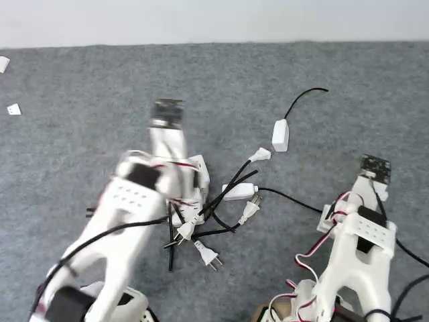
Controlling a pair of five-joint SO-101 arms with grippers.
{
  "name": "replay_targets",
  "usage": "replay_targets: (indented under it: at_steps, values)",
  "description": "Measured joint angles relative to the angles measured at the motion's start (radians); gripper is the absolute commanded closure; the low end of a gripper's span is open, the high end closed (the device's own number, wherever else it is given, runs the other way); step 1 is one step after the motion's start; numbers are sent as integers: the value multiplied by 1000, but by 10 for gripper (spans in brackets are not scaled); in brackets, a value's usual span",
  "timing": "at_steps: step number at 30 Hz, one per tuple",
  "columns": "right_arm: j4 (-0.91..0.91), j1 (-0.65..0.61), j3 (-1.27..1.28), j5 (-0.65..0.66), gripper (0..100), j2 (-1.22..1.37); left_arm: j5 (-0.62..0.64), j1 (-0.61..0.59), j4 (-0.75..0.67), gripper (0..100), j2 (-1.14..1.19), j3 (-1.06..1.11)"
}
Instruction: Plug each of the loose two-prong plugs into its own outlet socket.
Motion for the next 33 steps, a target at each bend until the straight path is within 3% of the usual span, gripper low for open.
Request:
replay_targets:
  at_steps: [6, 11, 25, 33]
  values:
    - [-17, 8, 0, 0, 855, 0, 169, 41, -141, 917, 264, -81]
    - [-18, 9, 0, 0, 855, 0, 181, 41, -152, 917, 359, -124]
    - [-18, -6, 0, 0, 855, 0, 181, -69, -186, 913, 365, -103]
    - [-18, -8, 0, 0, 855, 0, 181, -75, -186, 913, 365, -106]
